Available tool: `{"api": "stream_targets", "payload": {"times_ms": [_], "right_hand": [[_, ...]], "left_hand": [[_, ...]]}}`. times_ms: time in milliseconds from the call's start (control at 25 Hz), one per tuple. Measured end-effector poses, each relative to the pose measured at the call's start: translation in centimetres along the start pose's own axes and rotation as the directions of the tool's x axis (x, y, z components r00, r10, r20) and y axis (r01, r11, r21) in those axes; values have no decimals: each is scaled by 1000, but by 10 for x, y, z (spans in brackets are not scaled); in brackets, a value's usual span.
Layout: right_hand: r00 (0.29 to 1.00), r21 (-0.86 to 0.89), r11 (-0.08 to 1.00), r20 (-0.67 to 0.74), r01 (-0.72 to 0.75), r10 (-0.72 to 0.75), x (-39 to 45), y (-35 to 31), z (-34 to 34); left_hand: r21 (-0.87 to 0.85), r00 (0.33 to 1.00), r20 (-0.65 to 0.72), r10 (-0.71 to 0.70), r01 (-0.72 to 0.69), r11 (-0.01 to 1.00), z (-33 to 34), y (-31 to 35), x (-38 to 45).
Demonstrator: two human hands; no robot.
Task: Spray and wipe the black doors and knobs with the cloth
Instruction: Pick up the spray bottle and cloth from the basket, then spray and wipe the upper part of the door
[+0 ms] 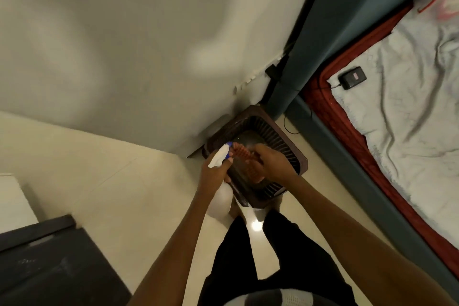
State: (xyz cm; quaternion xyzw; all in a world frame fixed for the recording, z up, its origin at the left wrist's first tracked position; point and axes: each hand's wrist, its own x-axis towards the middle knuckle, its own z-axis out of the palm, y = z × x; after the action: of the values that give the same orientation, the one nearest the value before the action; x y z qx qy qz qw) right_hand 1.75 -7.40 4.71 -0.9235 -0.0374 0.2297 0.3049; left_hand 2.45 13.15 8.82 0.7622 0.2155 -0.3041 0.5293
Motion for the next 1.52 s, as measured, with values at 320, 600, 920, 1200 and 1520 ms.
{"api": "stream_targets", "payload": {"times_ms": [320,600,920,1200,1520], "right_hand": [[932,424,894,245,144,-267,-23,-103,-51],[654,728,663,590,-175,-474,-56,-212,-9],[256,632,561,754,-535,-605,-174,-371,161],[348,672,608,740,-423,-576,-250,-510,274],[349,735,236,546,-635,-762,-271,-697,290]], "left_hand": [[-240,967,-201,157,-204,949,-58,1,-108],[-499,815,-579,-18,-337,798,-92,-68,-251],[-594,484,-800,-355,-553,584,-183,-164,-434],[-576,326,-811,-486,-590,566,-268,-251,-532],[-267,-13,-927,-374,-678,685,-380,-251,-625]]}}
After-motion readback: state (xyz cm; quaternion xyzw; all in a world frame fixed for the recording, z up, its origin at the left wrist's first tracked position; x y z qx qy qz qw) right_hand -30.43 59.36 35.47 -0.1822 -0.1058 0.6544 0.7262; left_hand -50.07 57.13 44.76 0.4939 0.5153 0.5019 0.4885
